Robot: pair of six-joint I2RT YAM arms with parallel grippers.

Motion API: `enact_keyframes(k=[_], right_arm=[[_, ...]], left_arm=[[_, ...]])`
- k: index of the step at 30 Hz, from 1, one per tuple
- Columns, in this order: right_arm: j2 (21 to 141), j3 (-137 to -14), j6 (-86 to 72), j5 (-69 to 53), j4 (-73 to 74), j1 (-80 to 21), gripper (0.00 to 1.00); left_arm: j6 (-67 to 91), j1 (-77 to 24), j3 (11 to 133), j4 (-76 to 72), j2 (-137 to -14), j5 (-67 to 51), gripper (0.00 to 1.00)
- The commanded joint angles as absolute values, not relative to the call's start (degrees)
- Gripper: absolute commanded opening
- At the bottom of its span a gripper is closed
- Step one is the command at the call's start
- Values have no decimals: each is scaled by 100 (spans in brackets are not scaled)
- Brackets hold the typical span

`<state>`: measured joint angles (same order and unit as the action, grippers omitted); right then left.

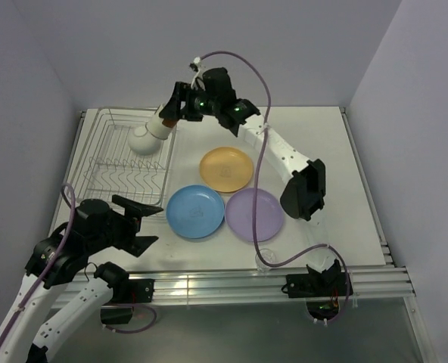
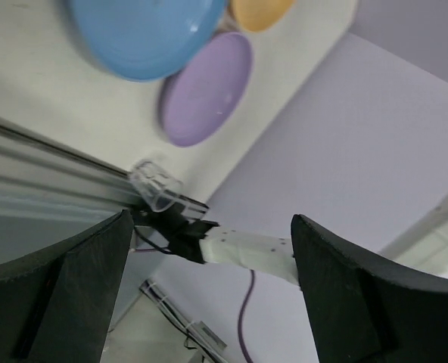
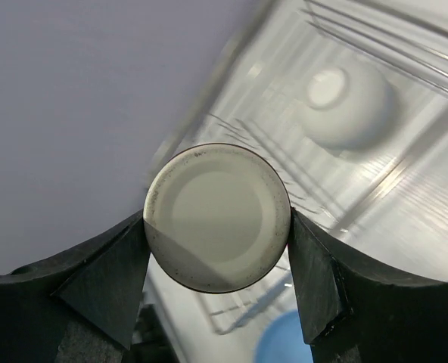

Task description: Load the mixed dishes into the dish rack

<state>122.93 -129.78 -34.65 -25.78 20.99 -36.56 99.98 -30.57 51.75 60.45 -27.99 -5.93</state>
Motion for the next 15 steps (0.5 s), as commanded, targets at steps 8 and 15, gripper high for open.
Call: enact_keyframes(k=[8, 15], right_arm=[[13191, -13473, -1310, -370, 1723, -4631, 0], [13579, -13509, -669, 710, 1091, -4895, 0]], left_arm=[[9282, -3067, 4983, 6794, -2970, -492, 88], [8579, -3067, 5221, 6961, -3366, -448, 87]])
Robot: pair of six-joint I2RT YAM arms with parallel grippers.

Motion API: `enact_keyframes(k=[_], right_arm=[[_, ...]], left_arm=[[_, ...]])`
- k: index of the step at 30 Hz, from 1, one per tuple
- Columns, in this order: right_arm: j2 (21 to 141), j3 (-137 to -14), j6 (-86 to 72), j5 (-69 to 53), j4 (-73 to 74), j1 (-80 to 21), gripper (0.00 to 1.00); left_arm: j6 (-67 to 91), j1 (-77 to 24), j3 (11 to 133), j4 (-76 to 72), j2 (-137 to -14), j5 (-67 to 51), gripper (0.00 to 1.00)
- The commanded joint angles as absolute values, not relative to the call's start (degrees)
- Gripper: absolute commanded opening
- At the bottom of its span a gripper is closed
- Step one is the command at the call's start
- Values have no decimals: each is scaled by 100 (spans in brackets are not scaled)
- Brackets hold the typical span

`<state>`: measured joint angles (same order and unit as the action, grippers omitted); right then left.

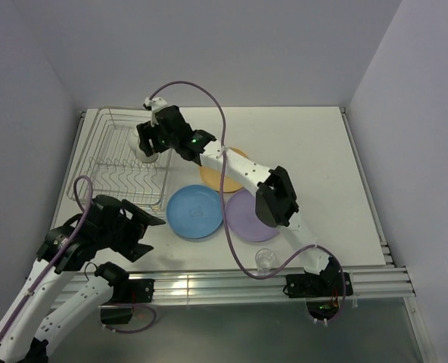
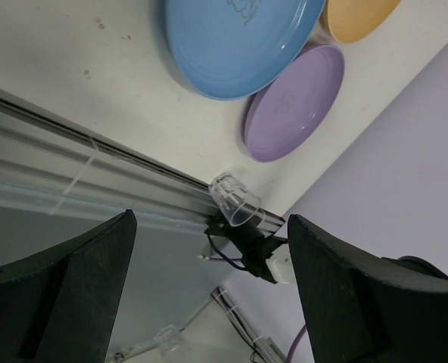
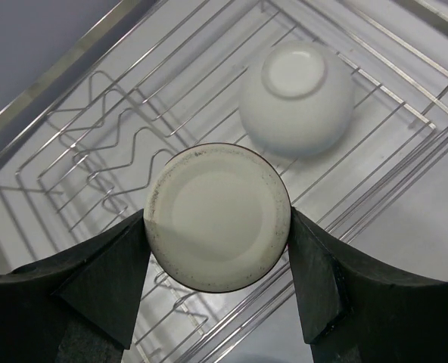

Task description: Load the mixed dishes into the dish rack

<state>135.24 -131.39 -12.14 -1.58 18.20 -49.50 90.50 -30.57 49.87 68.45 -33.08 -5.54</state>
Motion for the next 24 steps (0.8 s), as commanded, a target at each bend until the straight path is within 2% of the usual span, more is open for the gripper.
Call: enact_keyframes(k=[1, 7, 24], right_arm=[[13666, -13544, -607, 808, 1046, -4887, 0], [14009, -13728, -124, 1388, 958, -4895, 0], [14458, -13720, 18, 1073, 1090, -4895, 0]], left_arm=[[8552, -3067, 5221, 6987, -3366, -457, 86], [8552, -3067, 5010, 6856, -3270, -641, 86], [8129, -3067, 5239, 6662, -3780, -712, 87]])
